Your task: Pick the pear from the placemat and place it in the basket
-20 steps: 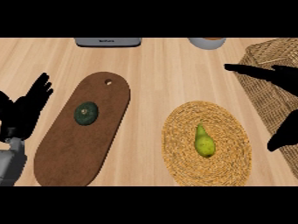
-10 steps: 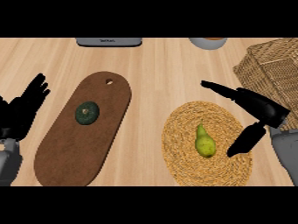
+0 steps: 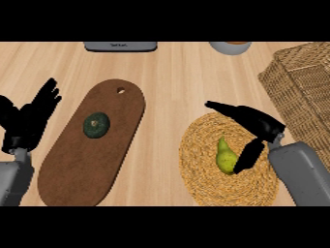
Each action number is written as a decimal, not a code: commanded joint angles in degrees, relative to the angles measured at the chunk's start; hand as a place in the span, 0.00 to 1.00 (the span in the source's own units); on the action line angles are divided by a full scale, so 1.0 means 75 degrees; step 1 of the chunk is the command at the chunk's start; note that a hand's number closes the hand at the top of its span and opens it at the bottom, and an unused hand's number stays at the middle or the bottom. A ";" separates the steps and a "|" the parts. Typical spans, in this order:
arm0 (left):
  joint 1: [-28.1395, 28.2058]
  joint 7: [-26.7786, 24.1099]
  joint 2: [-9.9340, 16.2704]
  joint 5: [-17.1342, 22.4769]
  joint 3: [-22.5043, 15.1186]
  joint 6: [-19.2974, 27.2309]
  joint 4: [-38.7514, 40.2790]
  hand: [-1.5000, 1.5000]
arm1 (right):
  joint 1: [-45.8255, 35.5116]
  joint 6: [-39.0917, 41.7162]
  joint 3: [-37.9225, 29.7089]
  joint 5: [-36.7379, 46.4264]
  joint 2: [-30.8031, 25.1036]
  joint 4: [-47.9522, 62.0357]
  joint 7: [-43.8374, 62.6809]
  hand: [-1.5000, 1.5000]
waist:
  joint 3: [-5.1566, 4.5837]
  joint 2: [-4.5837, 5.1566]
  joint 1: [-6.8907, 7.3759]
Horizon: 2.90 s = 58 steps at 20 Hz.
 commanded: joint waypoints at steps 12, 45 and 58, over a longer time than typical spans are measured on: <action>0.0186 0.0352 -0.0281 -0.0508 0.0442 -0.0250 -0.0538 0.50 | 0.0080 0.0519 -0.0548 0.0768 0.0038 0.0714 -0.1322 0.00 | 0.0000 -0.0010 -0.0011; 0.0221 -0.0207 -0.0769 -0.0877 0.0917 -0.0789 0.0049 0.50 | 0.0121 -0.1318 -0.0386 0.3331 0.1496 0.1798 -0.0773 1.00 | -0.0005 0.0037 -0.0004; -0.0149 0.0201 -0.0931 -0.0984 0.0443 -0.0821 -0.0549 0.50 | -0.2113 -0.5905 -0.2963 0.3300 0.2362 0.2226 0.6561 1.00 | 0.0010 0.0196 0.0759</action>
